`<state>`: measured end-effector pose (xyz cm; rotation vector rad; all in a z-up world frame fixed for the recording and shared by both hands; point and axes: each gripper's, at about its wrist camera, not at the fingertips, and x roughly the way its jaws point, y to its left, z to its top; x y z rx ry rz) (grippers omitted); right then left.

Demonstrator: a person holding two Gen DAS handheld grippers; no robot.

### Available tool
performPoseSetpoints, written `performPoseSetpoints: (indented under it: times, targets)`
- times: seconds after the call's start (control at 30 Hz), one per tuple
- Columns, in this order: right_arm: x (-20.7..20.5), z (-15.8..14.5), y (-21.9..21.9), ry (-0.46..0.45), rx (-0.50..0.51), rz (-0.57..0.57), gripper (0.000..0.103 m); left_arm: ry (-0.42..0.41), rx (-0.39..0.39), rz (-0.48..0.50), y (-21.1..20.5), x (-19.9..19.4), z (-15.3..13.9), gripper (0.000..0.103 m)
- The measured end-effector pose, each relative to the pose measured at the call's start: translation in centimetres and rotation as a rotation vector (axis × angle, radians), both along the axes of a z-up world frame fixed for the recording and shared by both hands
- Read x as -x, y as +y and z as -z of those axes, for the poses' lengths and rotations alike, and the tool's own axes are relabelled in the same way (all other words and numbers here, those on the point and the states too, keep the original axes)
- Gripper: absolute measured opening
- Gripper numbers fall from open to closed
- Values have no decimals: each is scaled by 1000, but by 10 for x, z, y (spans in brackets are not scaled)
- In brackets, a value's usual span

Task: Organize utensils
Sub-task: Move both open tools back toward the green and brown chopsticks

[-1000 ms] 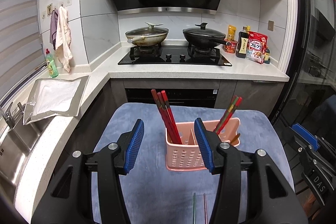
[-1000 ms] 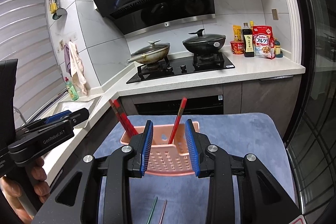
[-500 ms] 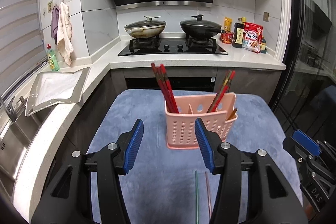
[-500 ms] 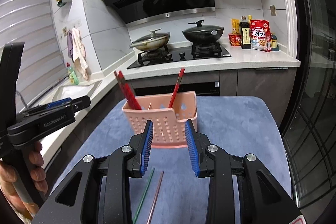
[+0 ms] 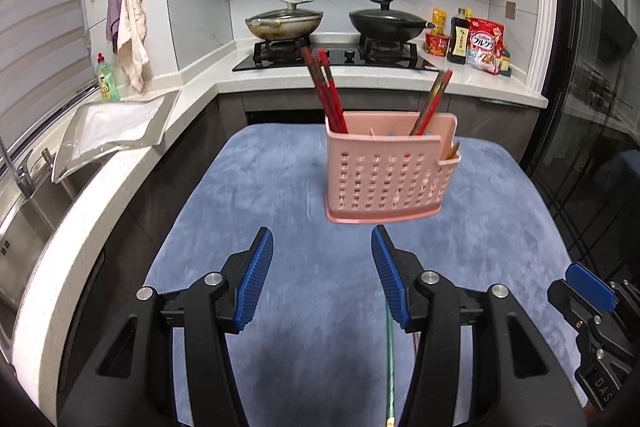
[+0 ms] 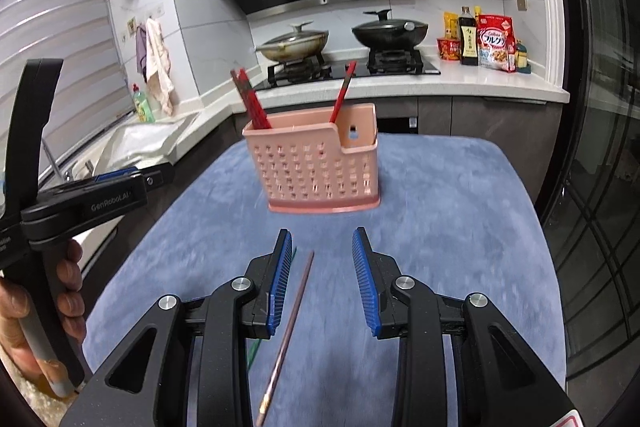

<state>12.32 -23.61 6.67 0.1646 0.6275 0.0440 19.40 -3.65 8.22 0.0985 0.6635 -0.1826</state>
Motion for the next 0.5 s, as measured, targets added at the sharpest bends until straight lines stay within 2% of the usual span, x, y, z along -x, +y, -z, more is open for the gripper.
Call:
performPoseSetpoints:
  times: [0.5]
  targets:
    - [42,71,41,127,27,-56,31,84,-24,-18,17,38,64,49]
